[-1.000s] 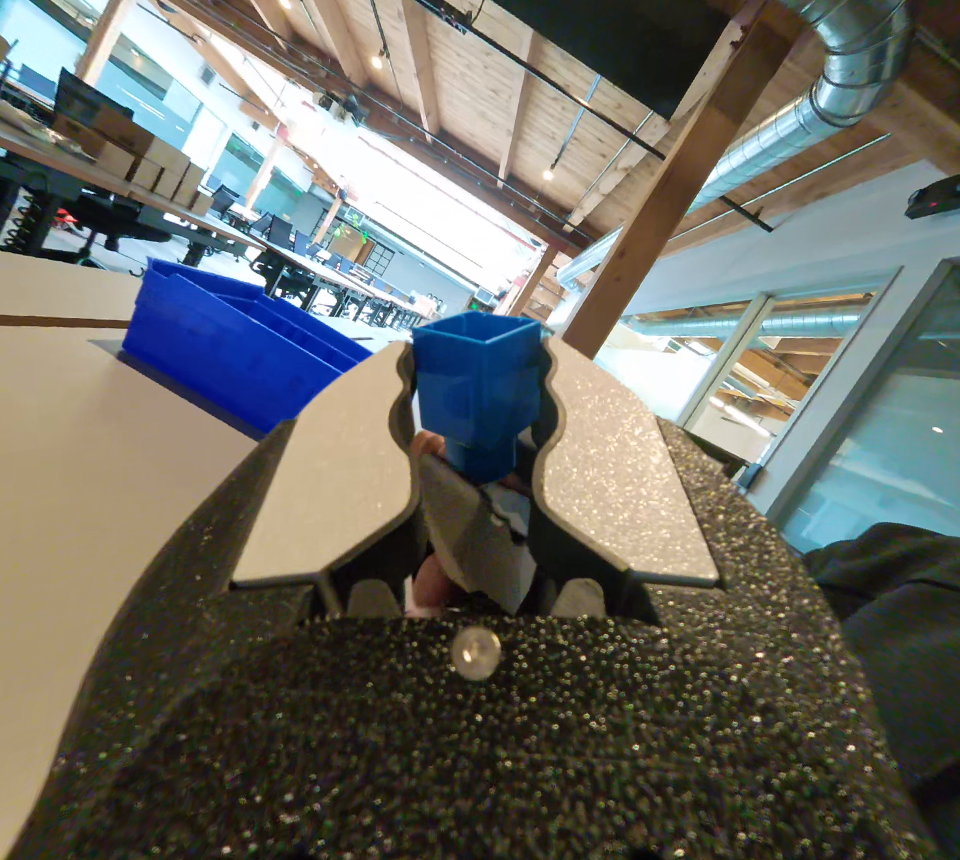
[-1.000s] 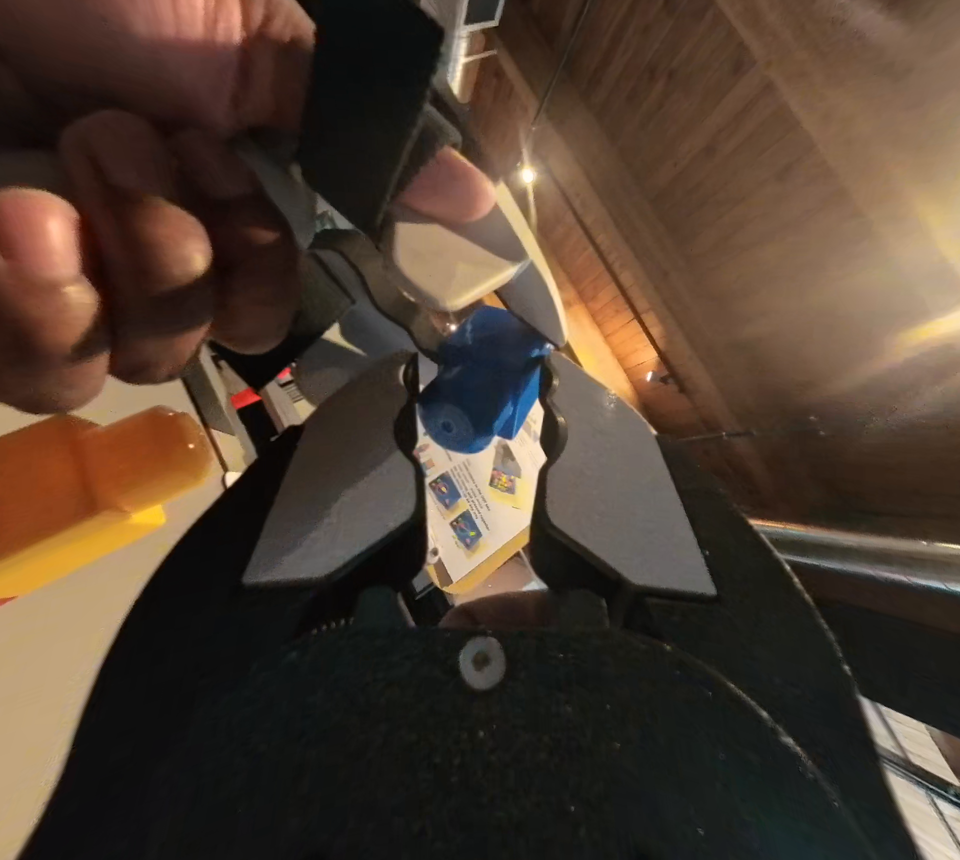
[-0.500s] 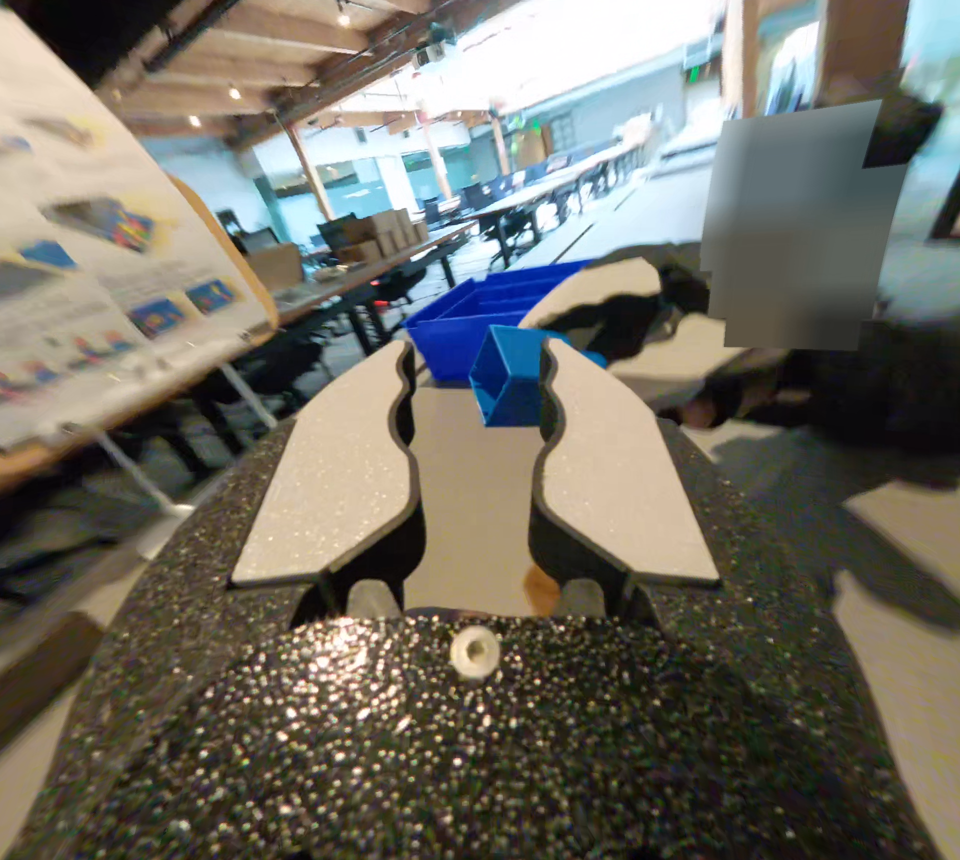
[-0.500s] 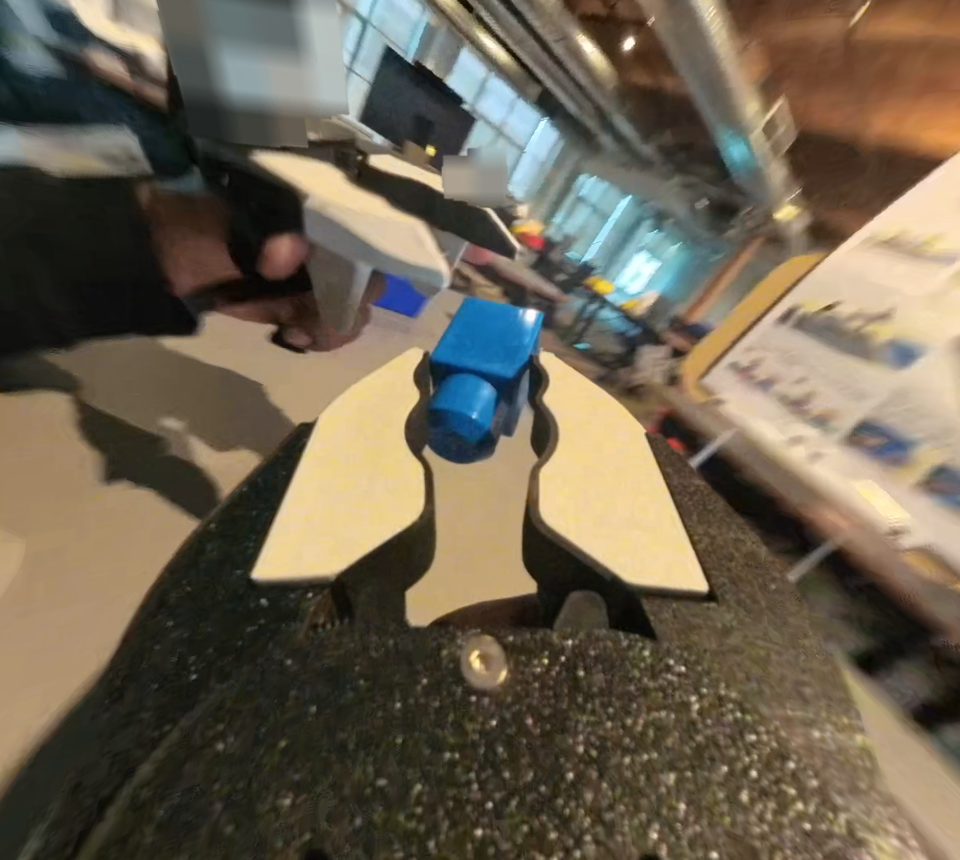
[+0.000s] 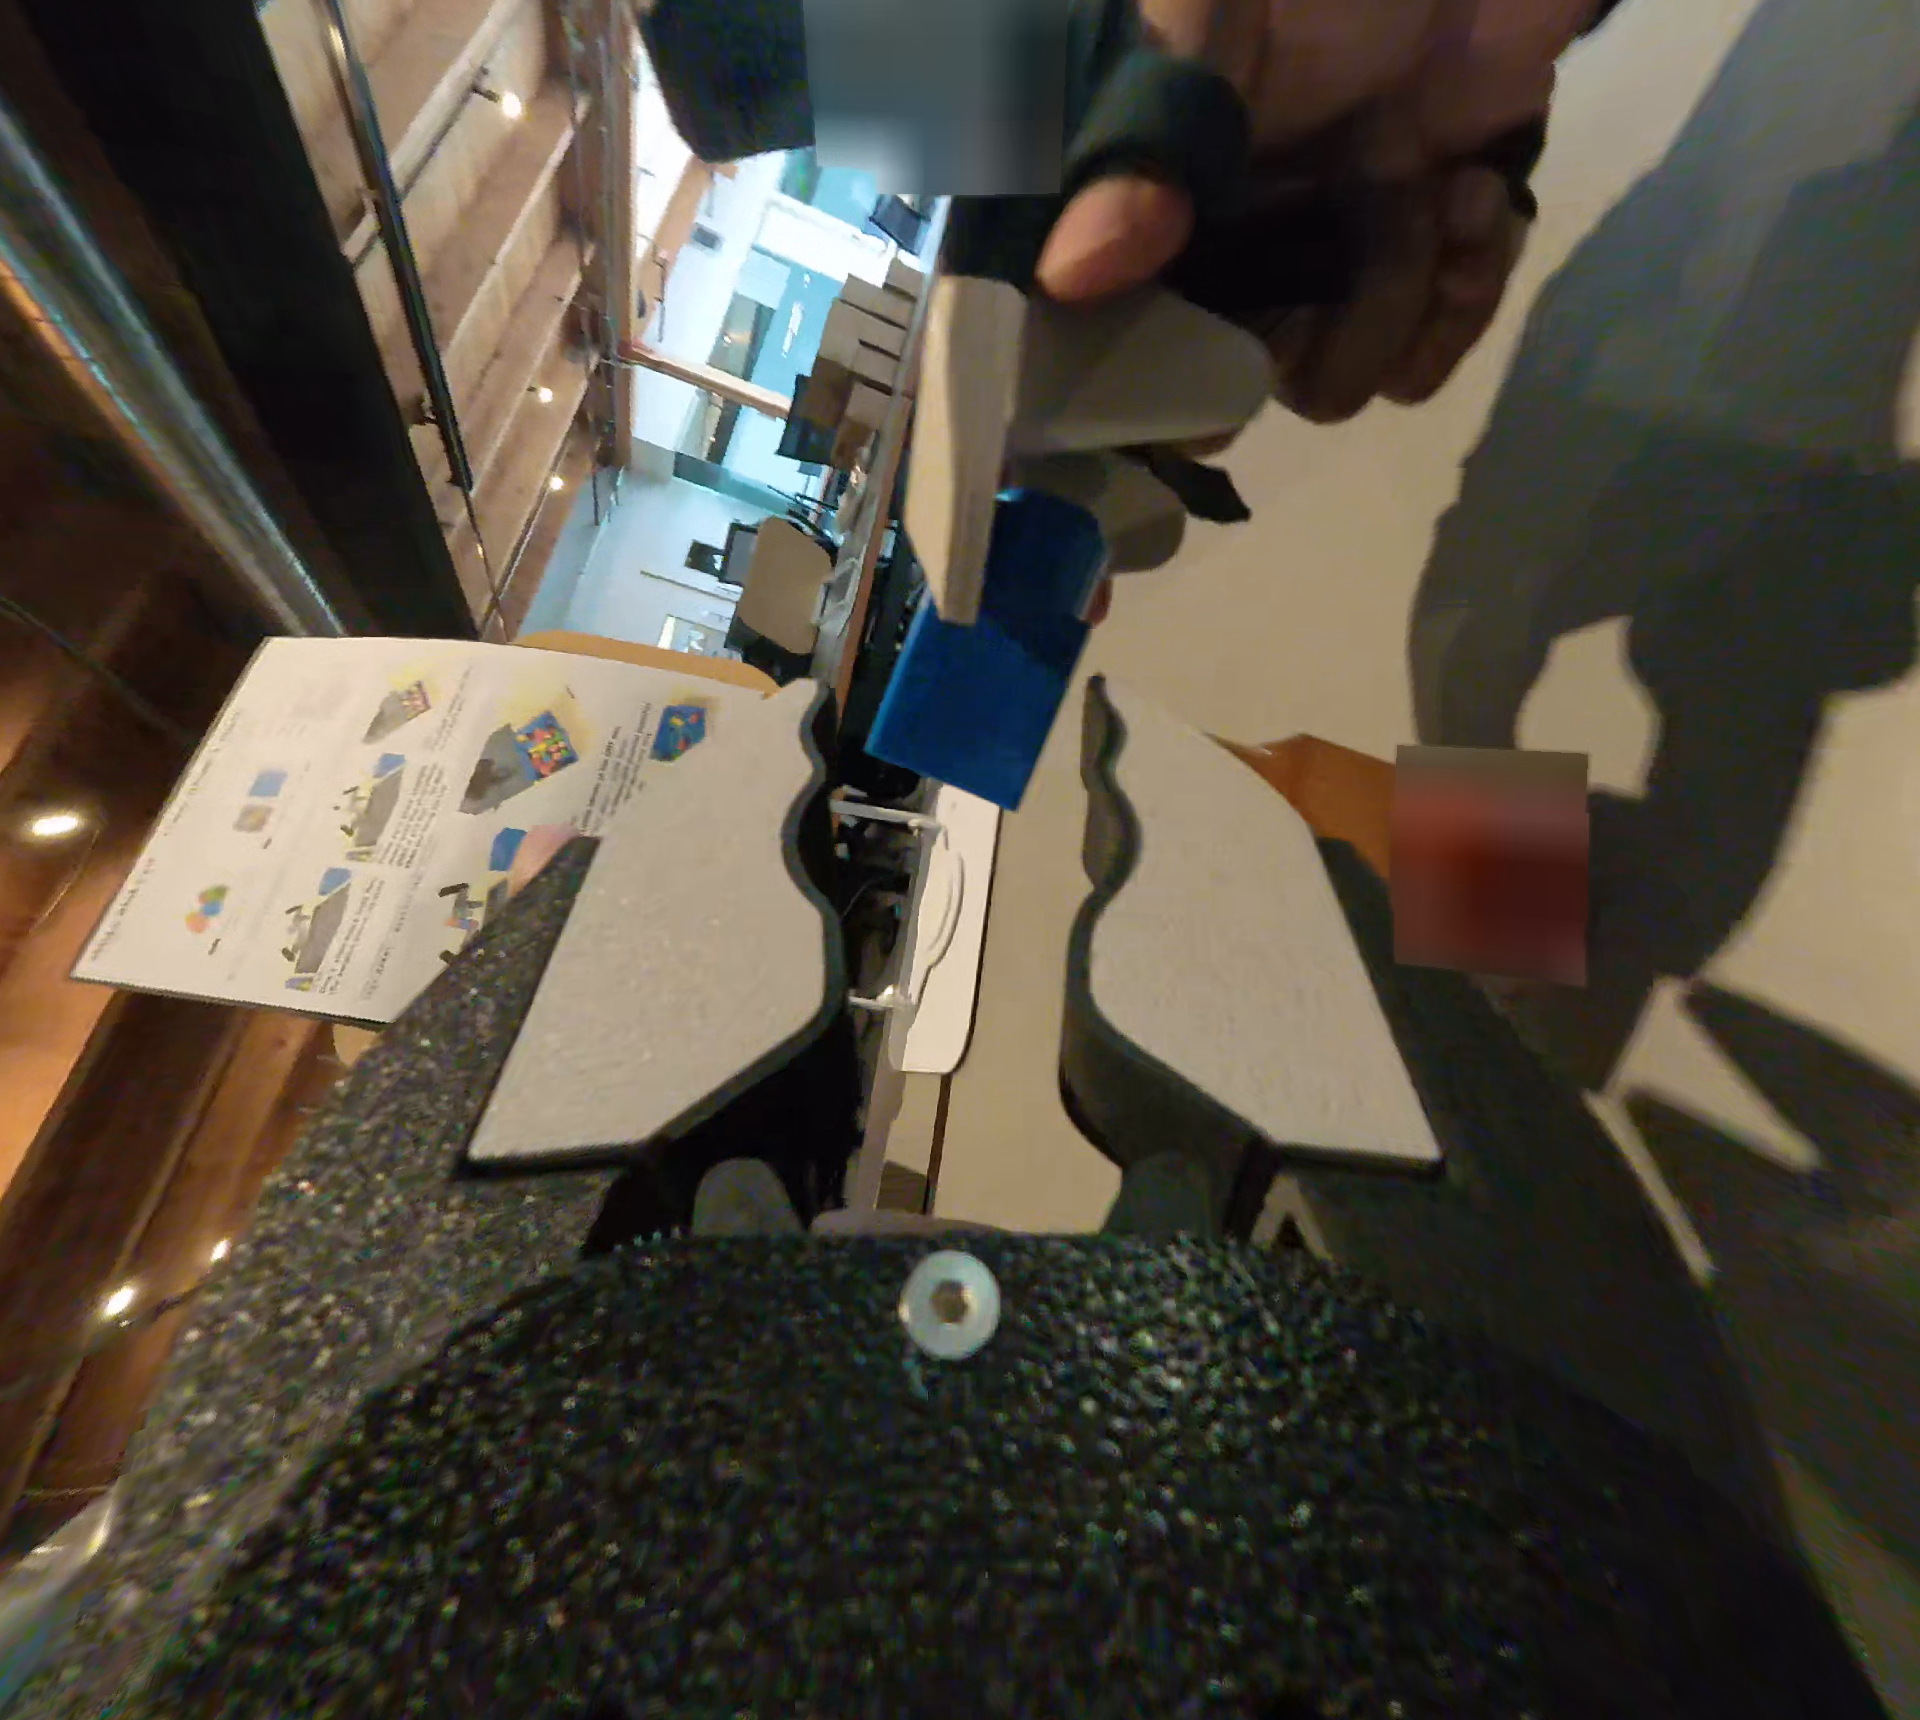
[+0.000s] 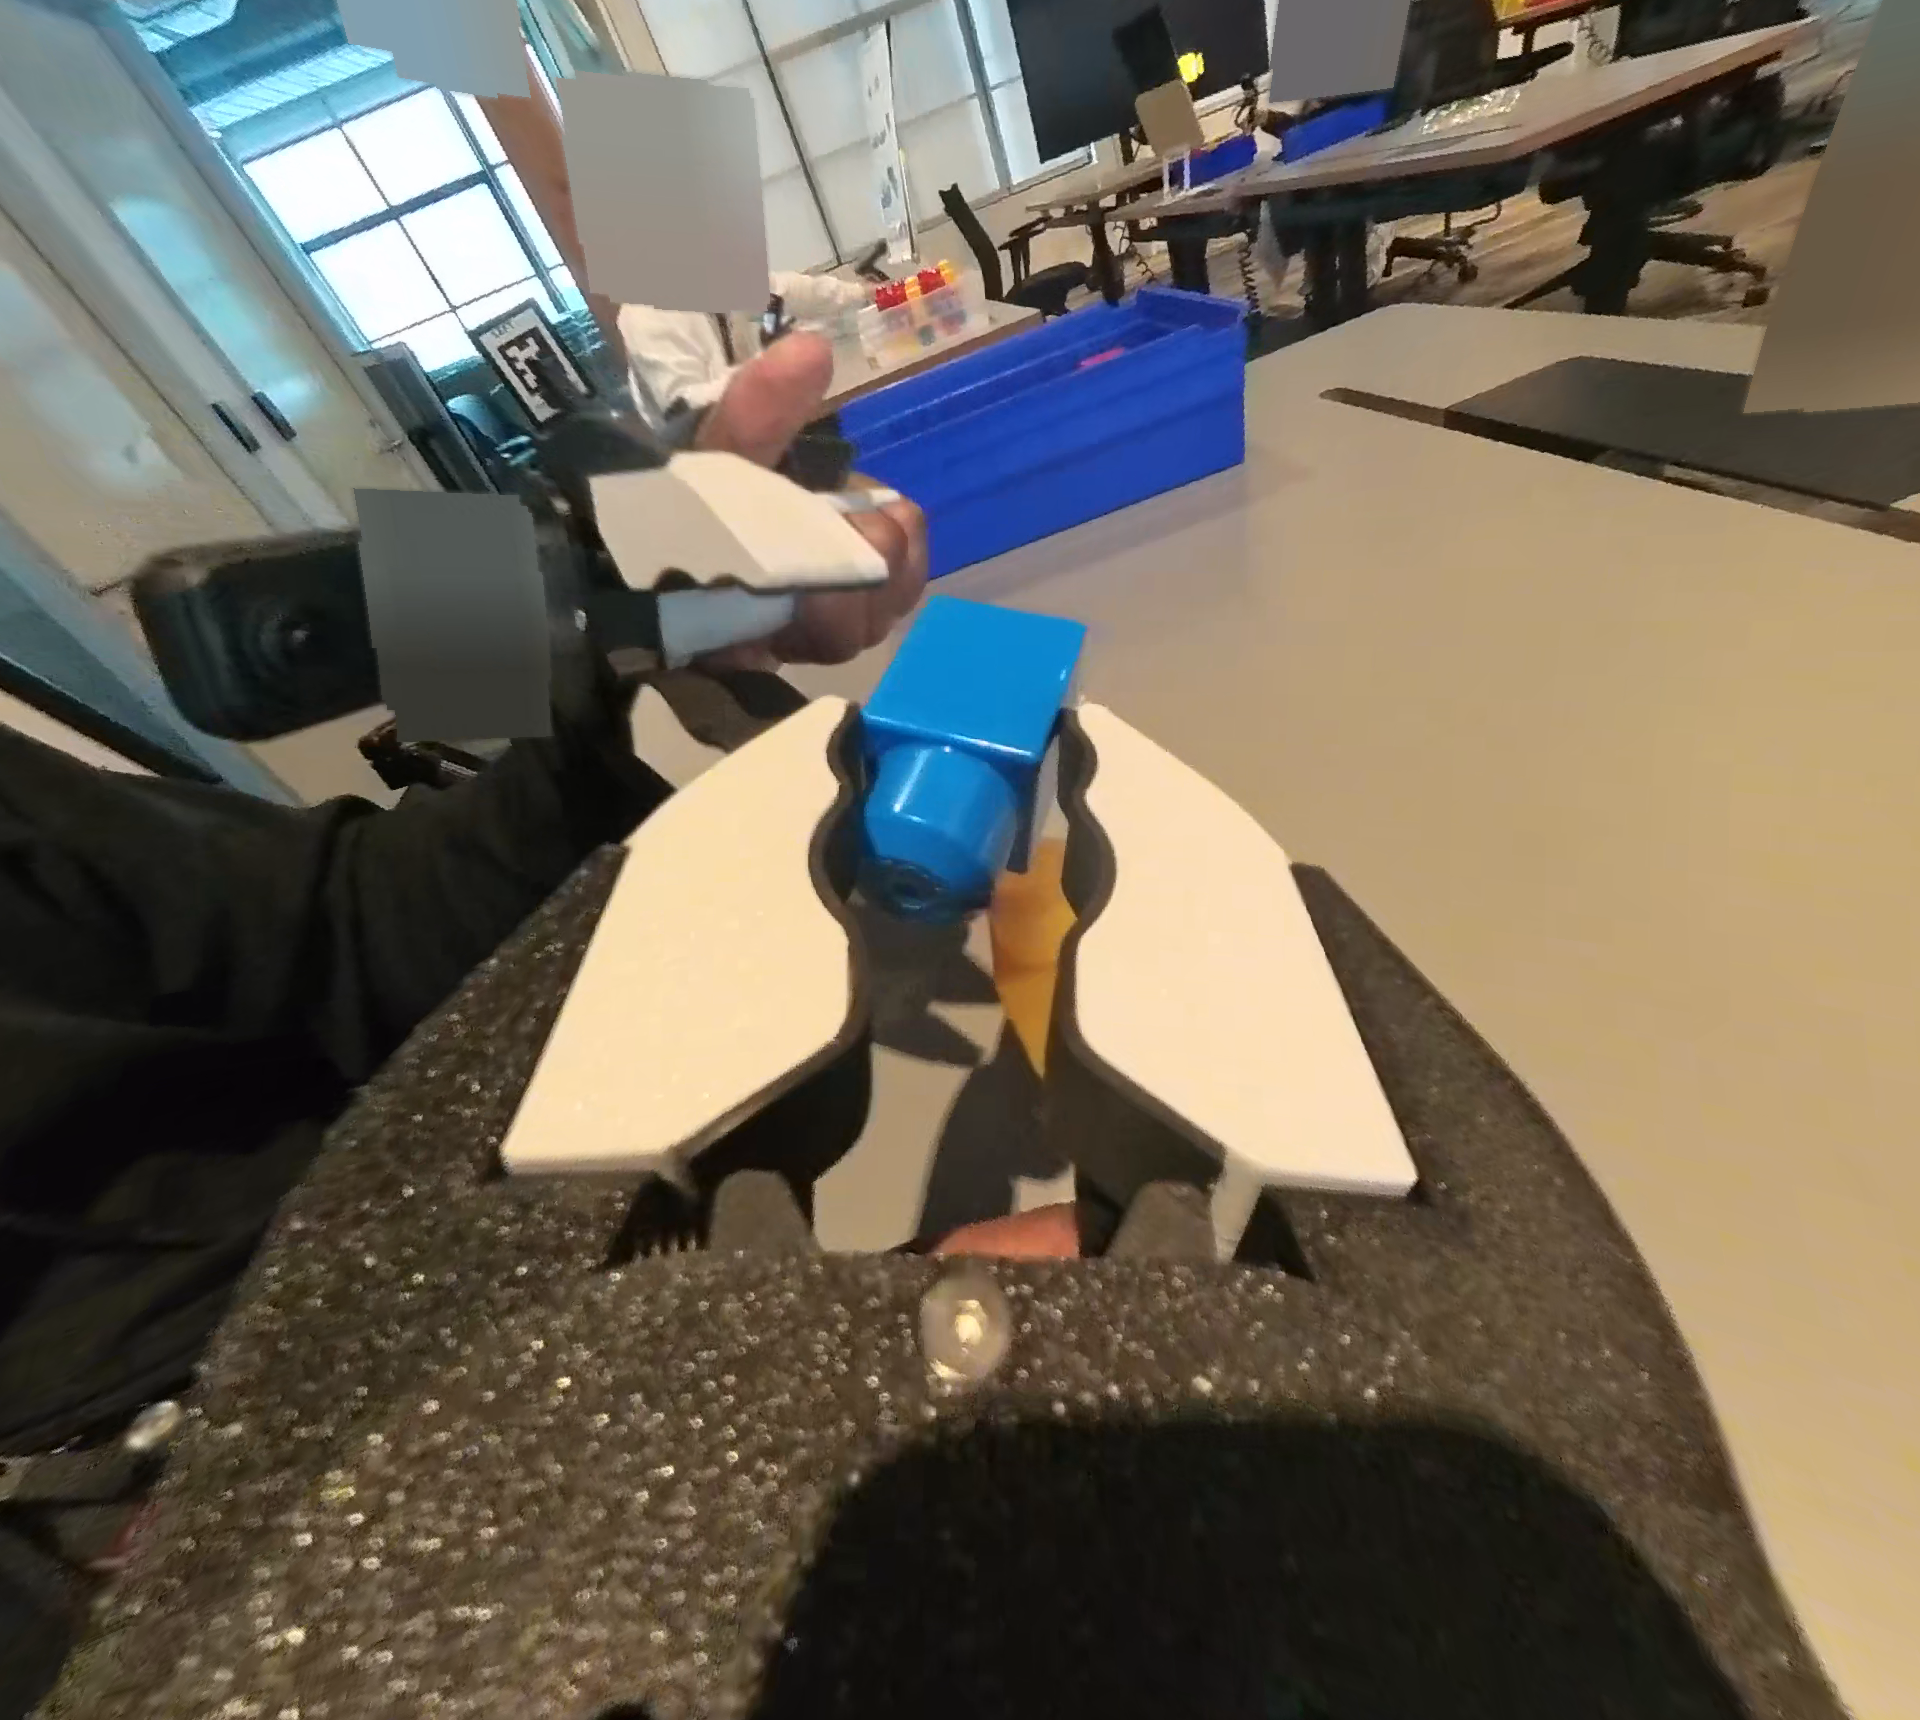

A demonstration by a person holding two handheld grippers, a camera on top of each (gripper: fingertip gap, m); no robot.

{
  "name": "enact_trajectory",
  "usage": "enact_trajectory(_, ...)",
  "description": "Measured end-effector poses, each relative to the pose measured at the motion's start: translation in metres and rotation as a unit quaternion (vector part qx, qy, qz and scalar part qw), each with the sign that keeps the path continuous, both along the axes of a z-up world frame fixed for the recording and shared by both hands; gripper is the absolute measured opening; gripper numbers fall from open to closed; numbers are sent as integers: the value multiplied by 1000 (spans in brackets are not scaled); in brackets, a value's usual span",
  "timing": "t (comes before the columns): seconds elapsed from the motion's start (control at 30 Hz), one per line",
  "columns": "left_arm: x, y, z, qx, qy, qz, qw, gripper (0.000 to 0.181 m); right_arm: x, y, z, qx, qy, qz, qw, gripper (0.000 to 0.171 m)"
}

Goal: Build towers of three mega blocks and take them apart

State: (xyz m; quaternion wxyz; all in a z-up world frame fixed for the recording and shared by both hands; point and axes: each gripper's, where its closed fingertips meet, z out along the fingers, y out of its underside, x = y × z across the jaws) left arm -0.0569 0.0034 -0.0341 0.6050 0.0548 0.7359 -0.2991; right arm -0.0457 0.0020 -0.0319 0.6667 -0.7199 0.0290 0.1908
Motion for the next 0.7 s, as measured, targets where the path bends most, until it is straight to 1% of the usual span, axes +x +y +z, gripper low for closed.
enact_trajectory(0.17,3,-2,-9,48,-8,13,999,45,-4,0,-2,-10,-9,7,1000,36)
enact_trajectory(0.27,8,-3,-15,83,-16,30,996,42,-8,1,-5,-18,-18,10,1000,36)
enact_trajectory(0.43,12,-8,-15,102,-37,41,993,36,-15,4,-7,-22,-35,14,999,36)
enact_trajectory(0.5,14,-8,-14,92,-37,47,994,36,-13,4,-6,-17,-50,3,999,36)
enact_trajectory(0.6,18,-7,-16,36,15,52,998,36,-6,3,0,10,-98,-23,995,36)
enact_trajectory(0.63,19,-7,-14,12,25,56,998,36,-5,1,4,27,-122,-30,992,37)
enact_trajectory(0.7,20,-6,-8,-63,66,49,995,36,-6,-6,13,61,-169,-33,983,38)
